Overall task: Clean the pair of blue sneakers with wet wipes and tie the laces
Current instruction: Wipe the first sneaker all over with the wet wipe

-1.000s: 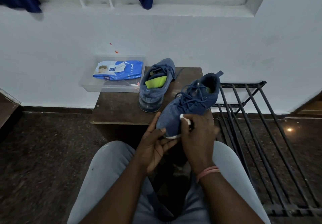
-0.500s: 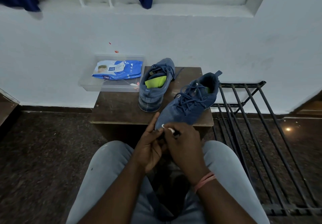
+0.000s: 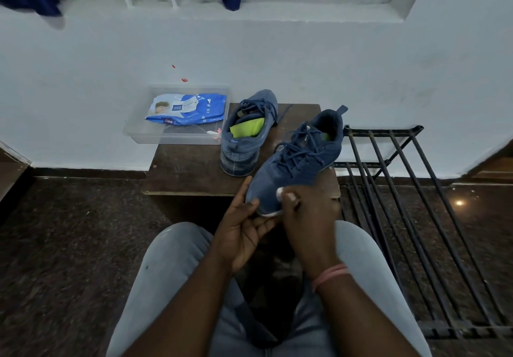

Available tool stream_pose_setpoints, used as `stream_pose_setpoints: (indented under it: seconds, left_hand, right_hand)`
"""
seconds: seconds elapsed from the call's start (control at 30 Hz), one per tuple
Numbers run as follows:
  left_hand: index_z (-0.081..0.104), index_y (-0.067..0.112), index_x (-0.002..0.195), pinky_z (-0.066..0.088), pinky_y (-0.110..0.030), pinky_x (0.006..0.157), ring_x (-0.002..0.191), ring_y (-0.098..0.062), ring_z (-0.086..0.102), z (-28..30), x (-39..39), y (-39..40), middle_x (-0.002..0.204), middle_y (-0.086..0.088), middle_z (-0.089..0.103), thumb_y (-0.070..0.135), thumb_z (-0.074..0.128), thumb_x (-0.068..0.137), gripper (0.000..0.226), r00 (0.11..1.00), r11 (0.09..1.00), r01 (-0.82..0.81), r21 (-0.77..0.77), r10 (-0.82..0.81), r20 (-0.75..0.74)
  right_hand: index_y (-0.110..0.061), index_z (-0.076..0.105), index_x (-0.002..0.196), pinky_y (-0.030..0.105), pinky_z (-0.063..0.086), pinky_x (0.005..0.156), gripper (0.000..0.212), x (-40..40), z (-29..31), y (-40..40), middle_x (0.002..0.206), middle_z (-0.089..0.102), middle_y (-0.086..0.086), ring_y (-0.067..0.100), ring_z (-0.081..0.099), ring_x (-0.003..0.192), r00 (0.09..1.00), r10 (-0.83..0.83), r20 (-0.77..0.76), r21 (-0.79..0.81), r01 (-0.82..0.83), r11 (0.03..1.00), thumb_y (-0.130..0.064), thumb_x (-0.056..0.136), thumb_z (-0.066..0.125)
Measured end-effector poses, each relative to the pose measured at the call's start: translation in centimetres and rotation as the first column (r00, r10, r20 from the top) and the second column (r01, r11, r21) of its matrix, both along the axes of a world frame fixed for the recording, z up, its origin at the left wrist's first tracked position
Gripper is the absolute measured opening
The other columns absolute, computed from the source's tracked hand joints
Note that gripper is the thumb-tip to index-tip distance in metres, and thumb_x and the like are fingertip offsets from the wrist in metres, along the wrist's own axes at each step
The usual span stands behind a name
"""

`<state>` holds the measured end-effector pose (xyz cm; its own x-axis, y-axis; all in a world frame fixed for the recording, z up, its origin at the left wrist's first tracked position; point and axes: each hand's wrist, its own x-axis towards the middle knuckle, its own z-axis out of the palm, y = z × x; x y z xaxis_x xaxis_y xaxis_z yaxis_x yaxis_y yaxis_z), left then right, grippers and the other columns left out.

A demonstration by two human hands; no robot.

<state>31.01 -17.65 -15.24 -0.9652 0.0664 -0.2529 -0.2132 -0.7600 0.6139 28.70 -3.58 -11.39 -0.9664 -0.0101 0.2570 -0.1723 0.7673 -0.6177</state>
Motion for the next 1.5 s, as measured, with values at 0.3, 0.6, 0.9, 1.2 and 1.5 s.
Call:
stream_pose_setpoints:
  seconds: [0.3, 0.6, 0.9, 1.2, 1.5]
  left_hand:
    - [0.037, 0.02, 0.156, 0.052, -0.041, 0.105, 0.135, -0.035, 0.053, 0.0, -0.1, -0.1, 0.152, -0.015, 0.05, 0.007, 0.052, 0.099, 0.06, 1.0, 1.0, -0.012, 0.015, 0.012, -0.006]
    - [0.039, 0.022, 0.154, 0.059, -0.038, 0.091, 0.126, -0.032, 0.062, 0.4, 0.0, 0.2, 0.149, -0.016, 0.053, 0.012, 0.075, 0.089, 0.075, 1.0, 0.999, -0.023, 0.03, 0.023, -0.006]
    - [0.046, 0.022, 0.152, 0.06, -0.04, 0.087, 0.117, -0.03, 0.068, 0.1, -0.1, 1.3, 0.137, -0.008, 0.065, 0.009, 0.071, 0.087, 0.071, 0.976, 0.929, -0.202, -0.309, 0.219, 0.019]
    - [0.051, 0.022, 0.147, 0.059, -0.039, 0.09, 0.116, -0.029, 0.069, -0.1, -0.4, 1.3, 0.132, -0.009, 0.068, 0.007, 0.065, 0.096, 0.056, 0.987, 0.911, -0.137, -0.388, 0.159, 0.023]
    - [0.069, 0.031, 0.119, 0.058, -0.032, 0.089, 0.101, -0.005, 0.069, 2.0, 1.1, 0.5, 0.113, 0.006, 0.073, 0.029, 0.066, 0.098, 0.021, 0.91, 0.536, -0.311, -0.785, 0.406, -0.084]
  right_hand:
    - [-0.027, 0.066, 0.078, 0.036, 0.04, 0.076, 0.019, 1.7, 0.7, -1.5, 0.08, 0.069, -0.01, 0.014, 0.061, 0.079, 0.999, 0.049, -0.024, 0.062, -0.047, 0.997, -0.032, 0.094, 0.057]
    - [-0.021, 0.073, 0.079, 0.031, 0.053, 0.072, 0.015, 1.4, 0.3, -0.9, 0.08, 0.071, -0.008, 0.005, 0.063, 0.075, 0.992, 0.124, -0.03, -0.273, -0.127, 0.954, -0.018, 0.093, 0.068]
    - [-0.003, 0.071, 0.095, 0.033, 0.059, 0.072, 0.006, -0.5, 0.0, 1.4, 0.087, 0.075, 0.015, 0.026, 0.071, 0.078, 0.923, 0.097, 0.372, -0.865, 0.306, 0.398, -0.007, 0.094, 0.067]
    - [0.001, 0.068, 0.096, 0.029, 0.059, 0.069, 0.006, -0.5, -0.1, 1.2, 0.086, 0.075, 0.014, 0.028, 0.071, 0.082, 0.914, 0.125, 0.387, -0.888, 0.332, 0.319, -0.003, 0.094, 0.064]
    - [-0.003, 0.063, 0.125, 0.033, 0.06, 0.08, 0.043, 0.6, 0.8, 0.8, 0.098, 0.072, 0.014, 0.028, 0.069, 0.089, 0.857, 0.437, 0.275, -0.961, 0.258, 0.099, 0.018, 0.09, 0.051]
